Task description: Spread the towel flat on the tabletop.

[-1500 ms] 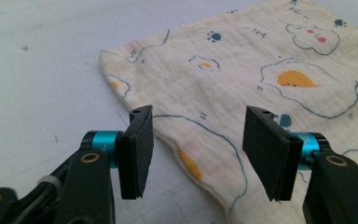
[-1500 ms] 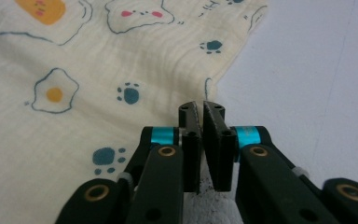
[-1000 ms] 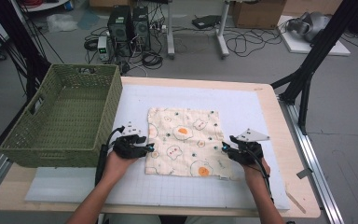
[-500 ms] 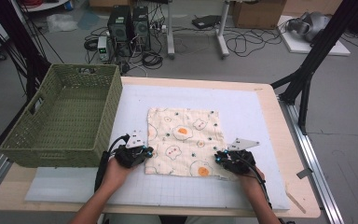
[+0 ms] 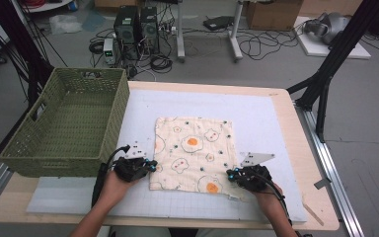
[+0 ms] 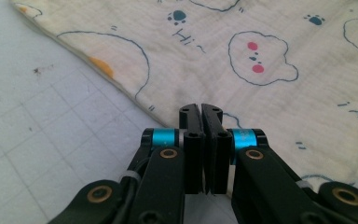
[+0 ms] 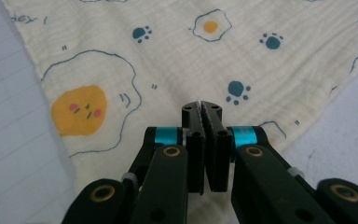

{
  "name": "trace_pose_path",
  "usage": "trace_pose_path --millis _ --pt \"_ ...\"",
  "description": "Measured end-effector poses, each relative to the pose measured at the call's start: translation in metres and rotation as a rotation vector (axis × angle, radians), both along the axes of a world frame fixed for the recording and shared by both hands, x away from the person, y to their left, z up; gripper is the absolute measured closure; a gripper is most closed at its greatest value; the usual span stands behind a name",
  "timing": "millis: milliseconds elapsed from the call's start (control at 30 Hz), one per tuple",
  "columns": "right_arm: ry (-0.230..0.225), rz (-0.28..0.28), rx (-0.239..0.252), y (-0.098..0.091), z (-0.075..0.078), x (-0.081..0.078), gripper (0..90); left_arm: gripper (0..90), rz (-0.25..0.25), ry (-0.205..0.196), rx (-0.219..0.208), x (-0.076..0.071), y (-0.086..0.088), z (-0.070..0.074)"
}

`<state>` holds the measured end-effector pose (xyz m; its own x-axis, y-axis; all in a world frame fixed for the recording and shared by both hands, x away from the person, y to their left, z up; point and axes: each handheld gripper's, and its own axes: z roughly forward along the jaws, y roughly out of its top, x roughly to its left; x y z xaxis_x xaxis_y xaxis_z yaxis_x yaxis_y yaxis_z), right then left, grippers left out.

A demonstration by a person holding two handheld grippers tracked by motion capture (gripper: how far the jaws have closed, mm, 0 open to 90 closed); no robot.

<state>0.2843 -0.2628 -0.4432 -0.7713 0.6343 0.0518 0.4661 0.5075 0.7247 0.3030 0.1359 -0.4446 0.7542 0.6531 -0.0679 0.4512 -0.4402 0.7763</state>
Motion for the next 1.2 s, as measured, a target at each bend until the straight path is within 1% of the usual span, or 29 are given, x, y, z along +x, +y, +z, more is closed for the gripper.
trace_pose_path --millis 33,67,100,133,167,200,233,267,300,367,400,433,467,533,567,600,633,667,700,767,867,900,967,1067,1133,1200 --pt "0.0 0.0 0.001 -0.001 0.001 -0.002 87.8 85.8 -0.003 0.0 0.001 -0.001 0.001 0.001" --pt "-0.004 -0.001 0.005 -0.002 0.001 -0.003 85.3 82.5 0.003 -0.006 -0.011 -0.001 0.002 0.002" --pt "-0.014 -0.011 0.013 -0.003 0.003 -0.004 80.3 74.1 0.021 -0.011 -0.034 0.0 0.003 0.003" --pt "-0.023 -0.027 0.029 -0.005 0.005 -0.004 77.8 67.4 0.036 -0.025 -0.063 0.002 0.005 0.006" --pt "-0.042 -0.047 0.048 -0.009 0.008 -0.004 71.4 60.8 0.044 -0.041 -0.08 0.002 0.006 0.007" --pt "-0.059 -0.063 0.056 -0.011 0.01 -0.003 67.4 54.6 0.063 -0.053 -0.106 0.003 0.006 0.008" --pt "-0.073 -0.079 0.067 -0.013 0.012 -0.003 63.7 46.8 0.082 -0.062 -0.144 0.006 0.008 0.011" --pt "-0.097 -0.103 0.08 -0.017 0.014 -0.003 58.8 43.0 0.093 -0.076 -0.181 0.007 0.008 0.013" --pt "-0.116 -0.127 0.095 -0.019 0.016 -0.002 50.0 40.1 0.093 -0.091 -0.204 0.008 0.008 0.015" --pt "-0.159 -0.179 0.113 -0.025 0.021 -0.001 41.1 35.4 0.099 -0.125 -0.239 0.011 0.008 0.02" --pt "-0.179 -0.201 0.121 -0.027 0.023 -0.001 36.0 33.2 0.096 -0.133 -0.26 0.013 0.008 0.023" --pt "-0.198 -0.221 0.124 -0.03 0.026 -0.001 33.9 32.0 0.103 -0.149 -0.277 0.014 0.008 0.025" --pt "-0.209 -0.236 0.123 -0.032 0.028 -0.001 31.3 28.7 0.109 -0.163 -0.291 0.015 0.008 0.027" --pt "-0.238 -0.272 0.113 -0.035 0.031 -0.001 24.6 22.7 0.111 -0.179 -0.321 0.018 0.007 0.031" --pt "-0.246 -0.286 0.107 -0.037 0.032 -0.001 22.0 21.2 0.111 -0.186 -0.324 0.018 0.007 0.032" --pt "-0.254 -0.298 0.11 -0.039 0.034 0.0 18.9 20.1 0.103 -0.192 -0.324 0.018 0.007 0.033" --pt "-0.258 -0.31 0.116 -0.041 0.034 -0.001 15.7 19.8 0.099 -0.194 -0.333 0.017 0.007 0.033" --pt "-0.263 -0.314 0.126 -0.044 0.035 -0.001 12.6 19.8 0.093 -0.193 -0.338 0.017 0.007 0.034" --pt "-0.272 -0.317 0.13 -0.046 0.035 -0.001 11.4 19.8 0.089 -0.195 -0.34 0.016 0.007 0.034" --pt "-0.282 -0.314 0.128 -0.049 0.035 -0.003 11.4 19.9 0.076 -0.203 -0.346 0.015 0.007 0.034" --pt "-0.287 -0.33 0.125 -0.054 0.035 -0.004 11.3 20.1 0.08 -0.213 -0.359 0.015 0.008 0.035" --pt "-0.28 -0.336 0.127 -0.055 0.034 -0.003 11.3 20.1 0.082 -0.213 -0.363 0.016 0.009 0.035" --pt "-0.277 -0.347 0.125 -0.057 0.034 -0.001 11.2 20.1 0.083 -0.215 -0.357 0.017 0.01 0.035" --pt "-0.279 -0.331 0.124 -0.057 0.034 -0.002 11.3 20.1 0.091 -0.21 -0.356 0.017 0.012 0.035" --pt "-0.269 -0.32 0.124 -0.056 0.034 -0.002 11.3 20.2 0.094 -0.212 -0.358 0.016 0.013 0.035" --pt "-0.27 -0.322 0.123 -0.056 0.034 -0.002 11.3 20.2 0.1 -0.209 -0.356 0.016 0.013 0.034"
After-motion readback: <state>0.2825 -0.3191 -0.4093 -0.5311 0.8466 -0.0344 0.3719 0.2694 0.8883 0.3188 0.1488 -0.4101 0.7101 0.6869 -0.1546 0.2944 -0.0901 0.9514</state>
